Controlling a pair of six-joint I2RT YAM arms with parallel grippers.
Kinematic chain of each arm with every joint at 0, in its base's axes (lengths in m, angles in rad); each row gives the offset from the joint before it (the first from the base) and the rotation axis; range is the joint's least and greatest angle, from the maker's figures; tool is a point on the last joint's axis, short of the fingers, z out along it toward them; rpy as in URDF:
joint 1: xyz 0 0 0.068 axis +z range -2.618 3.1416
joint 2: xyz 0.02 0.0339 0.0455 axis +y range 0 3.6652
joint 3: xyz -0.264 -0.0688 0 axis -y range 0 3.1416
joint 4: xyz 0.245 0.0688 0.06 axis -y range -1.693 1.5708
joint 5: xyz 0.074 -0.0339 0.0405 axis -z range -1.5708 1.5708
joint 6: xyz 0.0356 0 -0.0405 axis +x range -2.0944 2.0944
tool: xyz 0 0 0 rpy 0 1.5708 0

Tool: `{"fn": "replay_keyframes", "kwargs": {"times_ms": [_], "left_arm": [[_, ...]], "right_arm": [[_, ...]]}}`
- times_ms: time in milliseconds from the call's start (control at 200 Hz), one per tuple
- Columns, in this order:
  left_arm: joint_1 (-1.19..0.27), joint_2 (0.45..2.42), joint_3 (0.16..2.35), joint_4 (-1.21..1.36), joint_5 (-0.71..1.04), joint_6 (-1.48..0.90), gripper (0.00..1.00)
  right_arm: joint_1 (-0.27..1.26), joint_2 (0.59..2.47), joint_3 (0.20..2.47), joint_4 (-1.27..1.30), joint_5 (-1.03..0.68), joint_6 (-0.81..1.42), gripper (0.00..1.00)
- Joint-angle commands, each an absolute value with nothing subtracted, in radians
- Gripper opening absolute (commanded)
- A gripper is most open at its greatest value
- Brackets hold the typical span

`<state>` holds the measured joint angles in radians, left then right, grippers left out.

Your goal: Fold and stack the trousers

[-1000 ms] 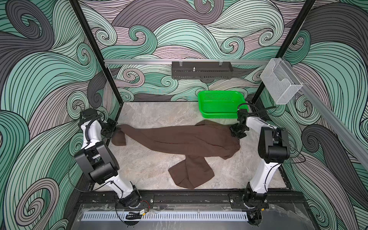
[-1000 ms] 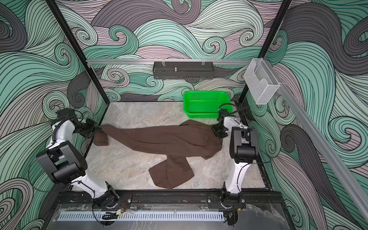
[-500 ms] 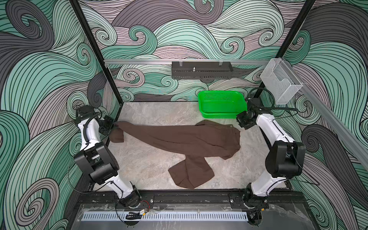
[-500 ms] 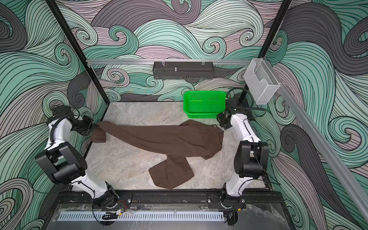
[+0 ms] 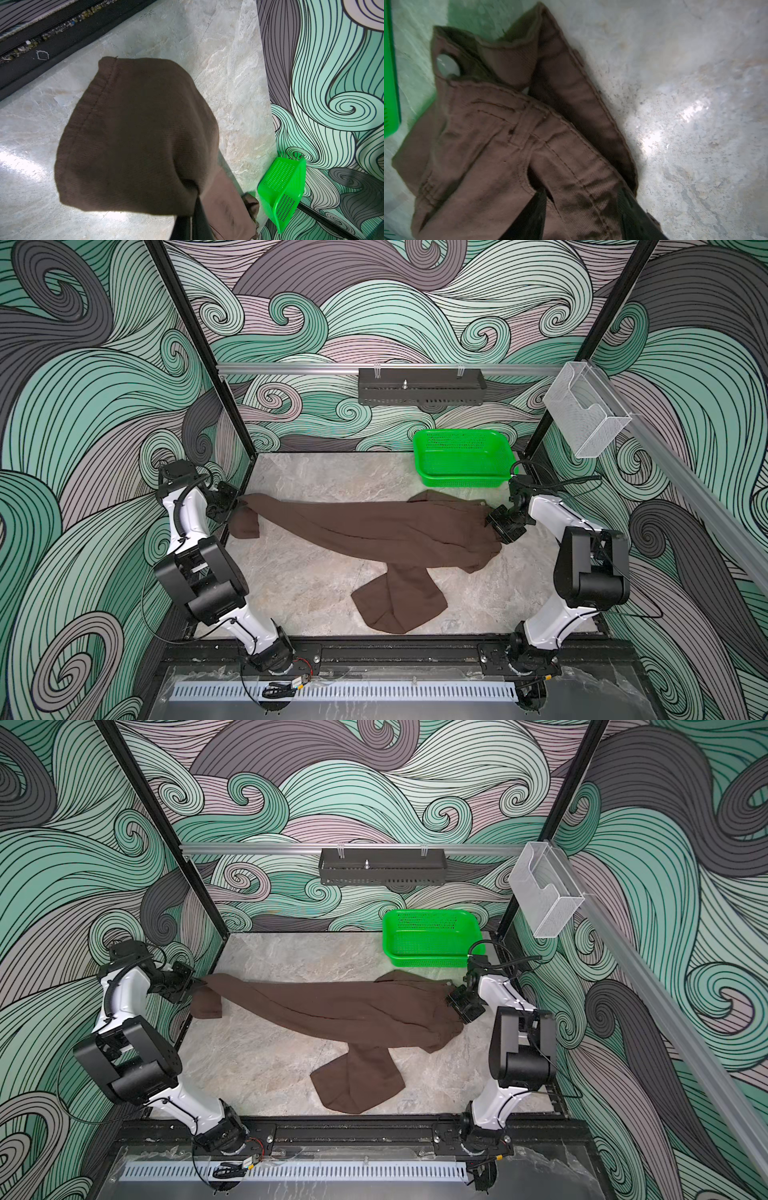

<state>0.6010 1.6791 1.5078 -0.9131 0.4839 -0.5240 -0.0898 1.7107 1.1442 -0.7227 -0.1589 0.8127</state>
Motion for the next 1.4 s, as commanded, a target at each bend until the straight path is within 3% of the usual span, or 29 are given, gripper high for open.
{"fn": "replay_keyframes", "kwargs": {"times_ms": [0, 580, 675, 896, 961, 1136, 1396], "left_arm": [[0.611, 1.638, 1.503, -0.921, 0.498, -0.52, 0.0], [0.609, 1.632, 1.483, -0.913, 0.498, -0.527, 0.0], [0.61, 1.631, 1.482, -0.913, 0.498, -0.527, 0.0], [0.61, 1.632, 1.48, -0.913, 0.499, -0.523, 0.0], [0.61, 1.633, 1.483, -0.913, 0.499, -0.522, 0.0], [0.609, 1.637, 1.496, -0.922, 0.497, -0.52, 0.0], [0.611, 1.64, 1.532, -0.943, 0.49, -0.517, 0.0]], "right_arm": [[-0.092, 1.675, 1.126, -0.774, -0.142, 0.787, 0.57], [-0.062, 1.692, 1.038, -0.735, -0.173, 0.806, 0.62], [-0.054, 1.706, 1.032, -0.712, -0.182, 0.817, 0.54], [-0.05, 1.709, 1.041, -0.704, -0.18, 0.828, 0.13], [-0.049, 1.683, 1.05, -0.72, -0.167, 0.828, 0.07], [-0.05, 1.586, 1.12, -0.811, -0.098, 0.8, 0.04], [-0.082, 1.471, 1.247, -0.928, -0.061, 0.753, 0.07]]}}
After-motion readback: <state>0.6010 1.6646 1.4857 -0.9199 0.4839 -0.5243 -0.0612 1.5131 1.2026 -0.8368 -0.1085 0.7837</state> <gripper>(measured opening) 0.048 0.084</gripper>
